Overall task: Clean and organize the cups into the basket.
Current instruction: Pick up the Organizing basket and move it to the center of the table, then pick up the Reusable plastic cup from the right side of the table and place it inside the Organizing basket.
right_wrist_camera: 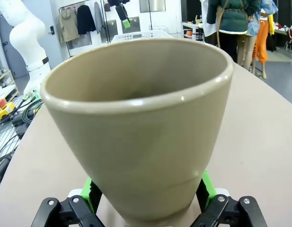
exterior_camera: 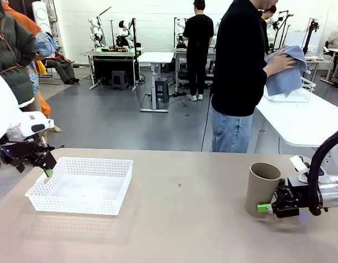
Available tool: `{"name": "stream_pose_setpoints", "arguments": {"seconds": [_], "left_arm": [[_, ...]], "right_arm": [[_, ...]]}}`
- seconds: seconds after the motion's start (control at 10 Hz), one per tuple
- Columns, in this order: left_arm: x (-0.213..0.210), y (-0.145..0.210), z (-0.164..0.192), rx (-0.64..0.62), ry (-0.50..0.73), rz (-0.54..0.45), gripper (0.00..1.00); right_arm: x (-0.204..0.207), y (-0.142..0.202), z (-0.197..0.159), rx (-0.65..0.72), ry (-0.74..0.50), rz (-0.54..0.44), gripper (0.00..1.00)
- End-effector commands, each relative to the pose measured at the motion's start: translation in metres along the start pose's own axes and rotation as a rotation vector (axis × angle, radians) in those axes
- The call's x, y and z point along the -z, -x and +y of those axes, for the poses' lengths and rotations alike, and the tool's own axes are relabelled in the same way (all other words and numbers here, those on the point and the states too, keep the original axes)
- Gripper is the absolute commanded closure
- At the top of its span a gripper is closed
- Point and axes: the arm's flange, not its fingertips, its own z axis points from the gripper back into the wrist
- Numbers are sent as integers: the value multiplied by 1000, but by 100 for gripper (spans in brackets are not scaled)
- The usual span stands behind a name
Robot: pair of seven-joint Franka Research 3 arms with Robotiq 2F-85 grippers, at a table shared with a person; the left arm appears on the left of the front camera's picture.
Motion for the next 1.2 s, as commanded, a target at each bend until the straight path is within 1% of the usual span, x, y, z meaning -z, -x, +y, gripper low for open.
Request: {"name": "stream_pose_setpoints", "arguments": {"seconds": [0.0,0.4,0.6,0.8,0.9,1.0,1.1], "left_arm": [[18,8,-5,3,-42,32,0],[39,13,-6,4,-22,76,0],[57,15,-8,1,-17,92,0],[73,14,-10,-3,19,108,0],[73,13,-10,-3,26,99,58],[72,11,-9,-14,35,92,59],[72,10,-9,-13,34,93,100]], "right_arm": [[16,1,-7,-16,12,-11,0],[27,2,-5,-25,1,-2,0],[27,3,-4,-31,0,-6,0],[26,4,-3,-40,-21,-19,0],[25,4,-3,-52,-42,-27,59],[24,5,-4,-47,-43,-31,59],[24,5,-4,-46,-46,-32,100]]}}
